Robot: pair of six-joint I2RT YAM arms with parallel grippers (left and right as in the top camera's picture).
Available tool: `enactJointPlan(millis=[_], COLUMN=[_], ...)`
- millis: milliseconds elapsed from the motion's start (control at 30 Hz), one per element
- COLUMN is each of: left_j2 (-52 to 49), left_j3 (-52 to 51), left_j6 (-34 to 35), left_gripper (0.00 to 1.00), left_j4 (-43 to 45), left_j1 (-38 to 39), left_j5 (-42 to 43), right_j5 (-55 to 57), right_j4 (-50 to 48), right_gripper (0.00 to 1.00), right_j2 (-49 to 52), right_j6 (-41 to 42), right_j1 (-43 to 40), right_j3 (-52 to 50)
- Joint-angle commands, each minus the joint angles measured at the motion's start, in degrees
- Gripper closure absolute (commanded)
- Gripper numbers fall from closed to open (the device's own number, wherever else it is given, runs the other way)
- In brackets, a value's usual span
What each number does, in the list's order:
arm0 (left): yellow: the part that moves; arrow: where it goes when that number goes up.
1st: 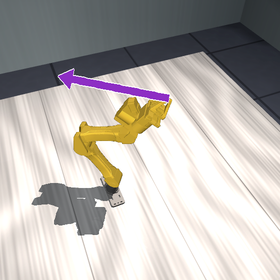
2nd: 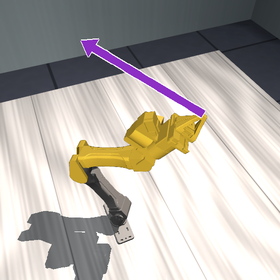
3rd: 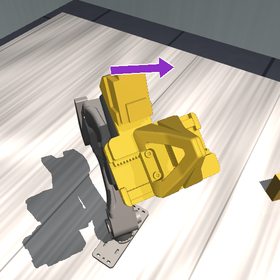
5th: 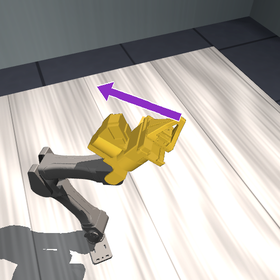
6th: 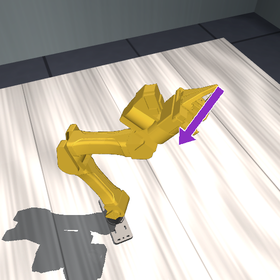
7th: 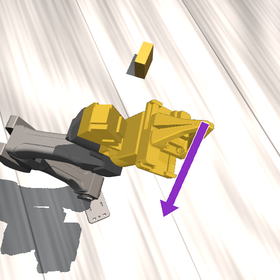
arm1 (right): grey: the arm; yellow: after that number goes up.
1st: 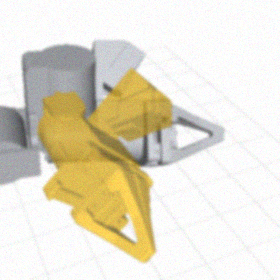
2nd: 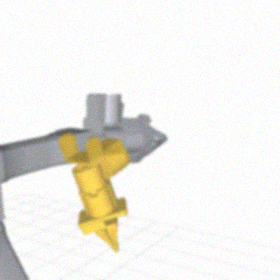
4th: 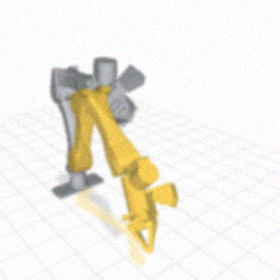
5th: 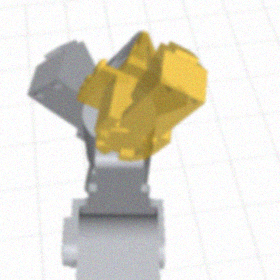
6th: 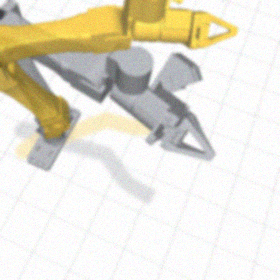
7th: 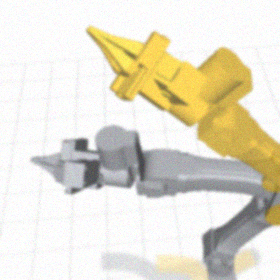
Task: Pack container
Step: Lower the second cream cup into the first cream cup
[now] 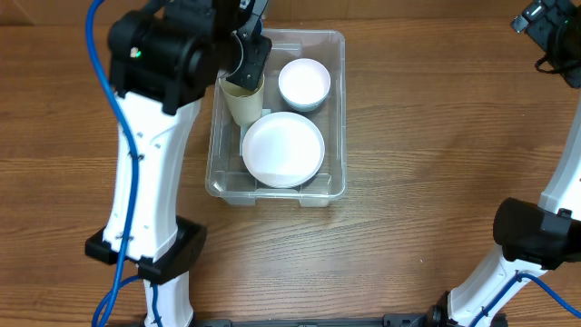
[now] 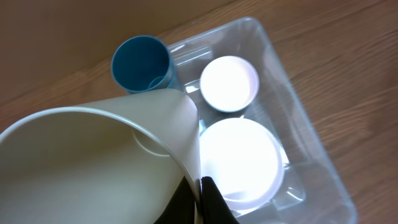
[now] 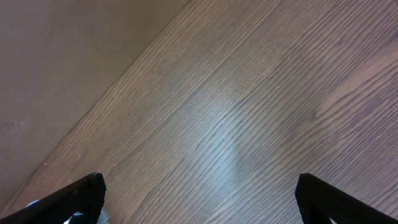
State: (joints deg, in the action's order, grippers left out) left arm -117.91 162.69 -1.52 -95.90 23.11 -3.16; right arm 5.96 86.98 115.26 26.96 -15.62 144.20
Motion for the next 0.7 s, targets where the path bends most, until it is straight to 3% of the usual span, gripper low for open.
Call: enactJointPlan(millis=[0,333,367,400,467,500,667], left_j2=[-4.3,-11.7,-11.7,-11.7,-11.7,-11.7,-11.7], left_j3=[0.5,0.5,0.5,0.5,0.5,0.5,0.5], left_j6=[-0.9,-0.9,-0.9,-0.9,-0.7,-0.6,0.2], left_gripper=[0.96,0.96,0.93,0.78,0.62,0.58,0.59], left_j4=[0.5,-0.9,-0.8,-0.7,-0.7,-0.7,-0.7], left_j1=[-0.2,-0.3,-0.3,-0.3,-0.5,-0.6,-1.1], left_j5=[-3.9,-4.8,-4.8,-4.8,-5.0,-5.0,-5.0], right_j5=[0.4,0.4,0.4,0.4,0.4,0.4,0.4], right_j4=[-0.3,-0.3,-0.3,-0.3,-0.3,-0.3,-0.3], right_gripper=[0.0,0.0,0.0,0.0,0.0,0.0,0.0], right_j2=[-0.3,-0.3,-0.3,-0.3,-0.3,-0.3,-0.3], right_j6=[0.3,0.3,0.3,0.3,0.3,0.3,0.3], right_j1=[0.1,0.1,0.1,0.1,0.1,0.1,0.1], right_j3=[0.4,0.4,0.4,0.4,0.4,0.4,0.4])
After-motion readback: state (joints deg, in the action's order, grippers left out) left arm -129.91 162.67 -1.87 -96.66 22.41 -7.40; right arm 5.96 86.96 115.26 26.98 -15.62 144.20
